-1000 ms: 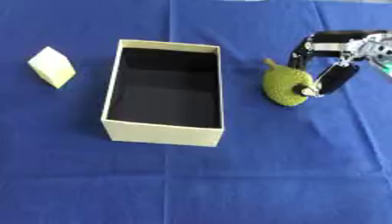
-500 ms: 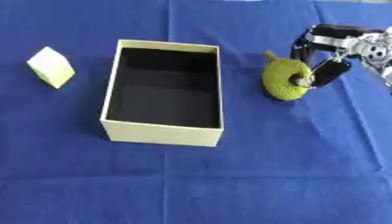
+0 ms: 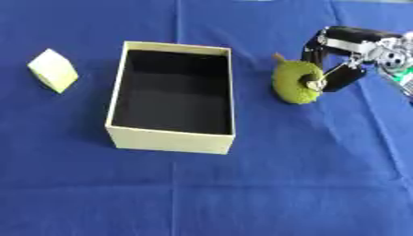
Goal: Pick up objects on the table and place them in the box.
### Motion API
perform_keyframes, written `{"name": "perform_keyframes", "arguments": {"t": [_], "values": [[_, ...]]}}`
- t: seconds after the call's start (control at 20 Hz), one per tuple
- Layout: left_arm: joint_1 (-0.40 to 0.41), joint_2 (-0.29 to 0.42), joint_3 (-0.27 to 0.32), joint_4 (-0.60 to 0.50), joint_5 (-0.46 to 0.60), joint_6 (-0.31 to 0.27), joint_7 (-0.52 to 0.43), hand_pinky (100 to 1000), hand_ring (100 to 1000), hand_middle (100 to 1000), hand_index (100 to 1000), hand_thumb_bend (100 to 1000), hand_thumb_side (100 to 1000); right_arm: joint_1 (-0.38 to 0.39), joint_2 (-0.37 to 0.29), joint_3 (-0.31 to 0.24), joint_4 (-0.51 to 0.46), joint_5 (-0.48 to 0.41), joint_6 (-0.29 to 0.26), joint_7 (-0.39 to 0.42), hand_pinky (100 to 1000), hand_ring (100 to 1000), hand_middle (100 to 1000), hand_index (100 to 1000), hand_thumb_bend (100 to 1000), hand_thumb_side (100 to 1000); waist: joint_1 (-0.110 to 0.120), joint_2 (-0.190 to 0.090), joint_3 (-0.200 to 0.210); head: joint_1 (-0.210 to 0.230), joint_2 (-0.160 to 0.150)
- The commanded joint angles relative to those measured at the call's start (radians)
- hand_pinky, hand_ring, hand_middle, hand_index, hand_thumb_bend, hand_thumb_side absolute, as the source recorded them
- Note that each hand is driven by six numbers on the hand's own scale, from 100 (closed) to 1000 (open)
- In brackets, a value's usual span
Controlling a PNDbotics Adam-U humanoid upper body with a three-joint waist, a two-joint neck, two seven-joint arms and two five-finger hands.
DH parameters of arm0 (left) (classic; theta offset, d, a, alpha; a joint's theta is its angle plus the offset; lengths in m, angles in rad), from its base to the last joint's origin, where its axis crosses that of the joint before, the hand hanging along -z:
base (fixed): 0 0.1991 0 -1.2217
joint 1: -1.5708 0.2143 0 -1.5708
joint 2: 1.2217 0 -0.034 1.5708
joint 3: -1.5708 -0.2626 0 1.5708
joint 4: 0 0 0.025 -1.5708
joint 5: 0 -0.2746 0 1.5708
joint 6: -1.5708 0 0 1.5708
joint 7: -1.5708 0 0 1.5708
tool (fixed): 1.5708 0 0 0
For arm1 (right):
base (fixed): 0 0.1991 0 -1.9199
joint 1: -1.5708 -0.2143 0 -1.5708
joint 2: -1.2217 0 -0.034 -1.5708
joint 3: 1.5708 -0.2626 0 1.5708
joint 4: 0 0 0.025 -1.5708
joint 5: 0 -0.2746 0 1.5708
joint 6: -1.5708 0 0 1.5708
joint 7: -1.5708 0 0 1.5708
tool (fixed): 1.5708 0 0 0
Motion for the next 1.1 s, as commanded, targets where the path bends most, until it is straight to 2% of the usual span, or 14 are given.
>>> {"name": "perform_keyframes", "arguments": {"t": [0.05,0.1,0.25,0.45,0.7,0.85,1.1], "values": [[-0.005,0.020,0.007,-0.014,0.000,0.000,-0.005,878,689,633,805,100,711,-0.012,-0.061,-0.045,-0.092,-0.006,-0.006,0.022,715,532,419,566,100,313,0.002,-0.030,-0.003,-0.002,0.002],[-0.005,0.020,0.008,-0.014,0.000,0.000,-0.005,877,688,632,804,100,712,-0.014,-0.065,-0.055,-0.116,-0.009,0.001,0.028,715,533,416,567,170,100,0.002,-0.032,-0.004,-0.002,0.003],[-0.004,0.021,0.008,-0.014,0.001,-0.001,-0.006,877,688,631,805,100,711,-0.019,-0.076,-0.075,-0.175,-0.016,0.032,0.039,703,534,422,572,156,156,0.001,-0.034,-0.005,-0.001,0.003],[-0.005,0.023,0.008,-0.014,0.002,-0.001,-0.006,876,688,631,805,100,709,-0.036,-0.080,-0.082,-0.221,-0.022,0.057,0.049,701,532,424,576,151,140,0.000,-0.037,-0.004,-0.002,0.003],[-0.005,0.025,0.007,-0.014,0.003,-0.001,-0.007,876,688,631,805,100,708,-0.097,-0.062,-0.079,-0.256,-0.032,0.059,0.061,708,533,423,580,121,118,-0.001,-0.039,-0.003,-0.004,0.006],[-0.008,0.026,0.006,-0.014,0.004,-0.001,-0.009,876,689,632,805,100,707,-0.148,-0.029,-0.070,-0.274,-0.046,0.051,0.069,716,533,420,581,100,100,-0.002,-0.042,-0.002,-0.010,0.007],[-0.017,0.022,0.002,-0.014,0.009,-0.003,-0.011,876,692,635,806,100,706,-0.275,0.078,-0.031,-0.262,-0.070,0.047,0.107,720,530,410,578,100,100,-0.001,-0.045,0.004,-0.023,0.003]]}}
